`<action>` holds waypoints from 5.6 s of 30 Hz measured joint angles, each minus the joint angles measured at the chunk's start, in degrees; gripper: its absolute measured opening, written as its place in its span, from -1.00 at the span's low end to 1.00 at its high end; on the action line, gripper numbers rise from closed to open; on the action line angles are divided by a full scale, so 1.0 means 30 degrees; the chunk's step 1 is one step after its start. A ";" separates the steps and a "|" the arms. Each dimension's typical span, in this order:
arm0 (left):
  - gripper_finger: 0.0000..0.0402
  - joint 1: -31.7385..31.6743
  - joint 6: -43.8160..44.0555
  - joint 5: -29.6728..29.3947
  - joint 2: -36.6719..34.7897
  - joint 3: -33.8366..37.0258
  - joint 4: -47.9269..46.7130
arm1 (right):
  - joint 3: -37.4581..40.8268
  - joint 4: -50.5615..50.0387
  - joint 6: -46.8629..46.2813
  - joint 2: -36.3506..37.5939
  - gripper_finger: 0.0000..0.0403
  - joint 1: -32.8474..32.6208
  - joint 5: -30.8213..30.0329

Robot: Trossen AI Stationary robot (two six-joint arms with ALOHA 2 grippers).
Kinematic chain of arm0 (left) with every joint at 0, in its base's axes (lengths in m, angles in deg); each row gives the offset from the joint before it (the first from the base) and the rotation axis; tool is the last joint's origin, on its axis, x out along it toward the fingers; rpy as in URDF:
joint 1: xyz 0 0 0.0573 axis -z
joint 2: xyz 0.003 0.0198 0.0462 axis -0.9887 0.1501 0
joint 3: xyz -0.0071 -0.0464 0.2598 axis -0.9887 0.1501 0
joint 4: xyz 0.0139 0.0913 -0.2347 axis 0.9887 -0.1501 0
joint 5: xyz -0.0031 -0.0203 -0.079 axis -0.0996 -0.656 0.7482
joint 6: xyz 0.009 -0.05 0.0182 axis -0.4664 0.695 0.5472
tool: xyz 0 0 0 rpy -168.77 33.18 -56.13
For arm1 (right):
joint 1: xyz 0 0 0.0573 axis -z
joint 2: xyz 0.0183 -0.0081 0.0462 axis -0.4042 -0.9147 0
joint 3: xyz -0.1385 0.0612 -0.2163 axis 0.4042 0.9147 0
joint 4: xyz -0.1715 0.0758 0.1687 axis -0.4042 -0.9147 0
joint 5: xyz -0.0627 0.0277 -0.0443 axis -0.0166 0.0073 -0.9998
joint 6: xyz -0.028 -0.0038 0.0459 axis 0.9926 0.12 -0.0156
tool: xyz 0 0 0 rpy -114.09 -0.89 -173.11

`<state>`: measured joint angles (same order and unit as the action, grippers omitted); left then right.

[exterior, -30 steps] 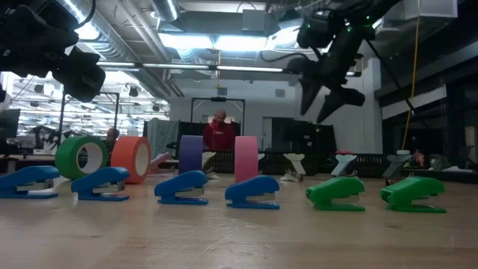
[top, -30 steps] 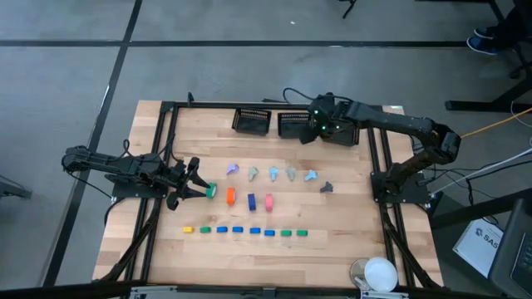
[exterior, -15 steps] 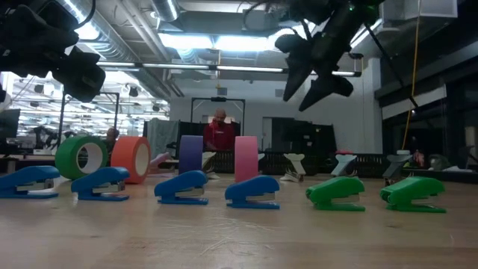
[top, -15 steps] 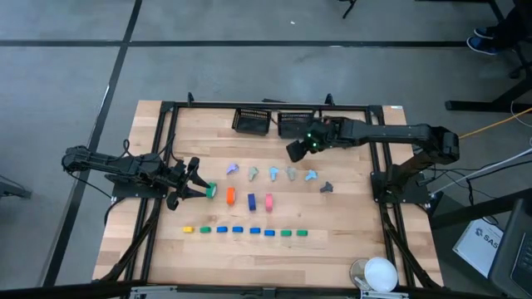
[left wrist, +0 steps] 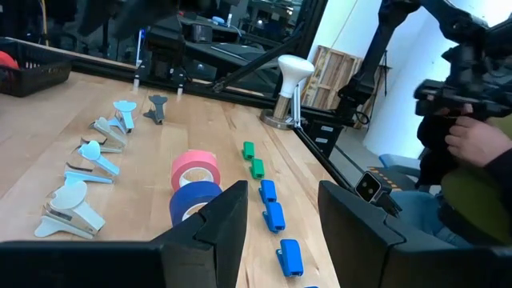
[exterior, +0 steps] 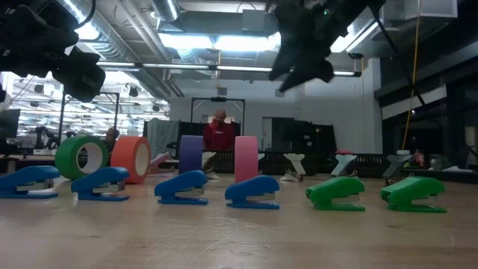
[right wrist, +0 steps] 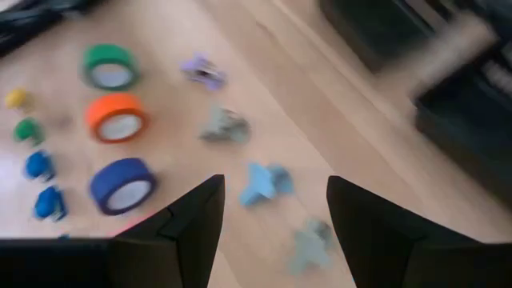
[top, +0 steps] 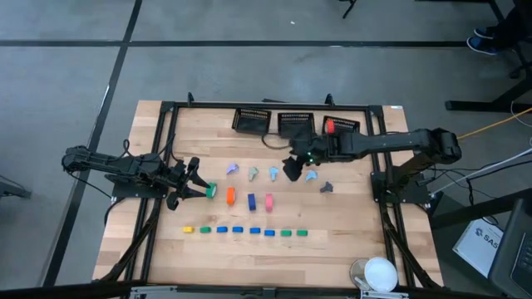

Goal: Pick and place Stapler, Stapler remover, tape
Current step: Put the pink tape into the right black bin

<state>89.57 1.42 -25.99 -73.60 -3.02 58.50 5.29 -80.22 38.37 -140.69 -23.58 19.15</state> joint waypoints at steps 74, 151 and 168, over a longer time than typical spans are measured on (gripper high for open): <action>-0.25 0.0000 0.0000 0.0001 0.0004 0.0000 0.0000 | -0.8779 -0.5073 -1.9821 -0.7682 0.12 -0.4470 0.1392; -0.25 -0.0007 0.0000 0.0008 0.0247 0.0000 0.0007 | -0.8750 -0.5347 -2.3229 -1.1585 -0.48 -0.3856 0.2225; -0.25 -0.0007 0.0000 -0.0014 0.0247 0.0000 0.0004 | -0.8750 -0.8584 -2.4446 -0.9873 -0.48 -0.3558 0.2565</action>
<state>89.55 1.42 -26.03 -72.86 -3.02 58.51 -20.96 -105.97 -34.96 -170.31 -34.25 26.85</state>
